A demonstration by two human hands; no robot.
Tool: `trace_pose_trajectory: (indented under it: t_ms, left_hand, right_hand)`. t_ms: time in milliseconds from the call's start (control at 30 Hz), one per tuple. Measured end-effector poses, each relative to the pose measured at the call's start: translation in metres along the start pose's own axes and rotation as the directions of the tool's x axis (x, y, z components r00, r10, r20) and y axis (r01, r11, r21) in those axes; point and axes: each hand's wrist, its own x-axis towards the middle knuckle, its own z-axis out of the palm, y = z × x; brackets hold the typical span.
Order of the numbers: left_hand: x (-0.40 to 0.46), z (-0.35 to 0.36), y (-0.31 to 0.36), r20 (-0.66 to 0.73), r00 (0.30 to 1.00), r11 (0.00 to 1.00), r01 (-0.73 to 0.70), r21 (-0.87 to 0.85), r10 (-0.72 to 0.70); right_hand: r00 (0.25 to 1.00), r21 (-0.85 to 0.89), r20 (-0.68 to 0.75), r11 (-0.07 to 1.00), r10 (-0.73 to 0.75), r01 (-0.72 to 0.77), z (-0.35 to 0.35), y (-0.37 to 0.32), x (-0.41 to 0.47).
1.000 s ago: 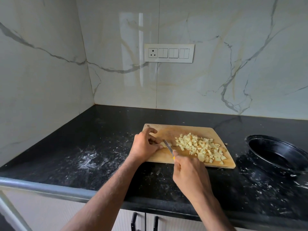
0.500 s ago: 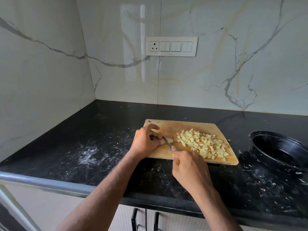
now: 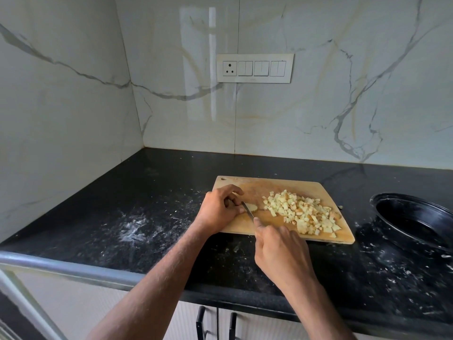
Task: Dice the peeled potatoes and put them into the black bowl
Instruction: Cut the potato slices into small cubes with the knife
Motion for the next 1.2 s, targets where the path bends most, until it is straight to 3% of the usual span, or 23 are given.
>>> trace_pose_trajectory:
  t_ms: [367,567,1200]
  left_hand:
    - [-0.002,-0.001,0.001,-0.042,0.998,0.998,0.049,-0.049,-0.051]
    - [-0.003,-0.004,0.001,-0.043,0.997,0.994,0.067,-0.083,-0.071]
    - [0.002,-0.003,0.0,-0.054,0.996,0.997,0.073,0.001,-0.072]
  right_hand:
    - [0.999,0.017,-0.019,0.999,0.046,-0.046,-0.016,0.015,-0.028]
    - [0.995,0.153,-0.083,0.988,0.047,-0.033,-0.02,0.006,-0.018]
    - [1.0,0.069,0.014,0.998,-0.012,0.011,-0.007,0.0,0.01]
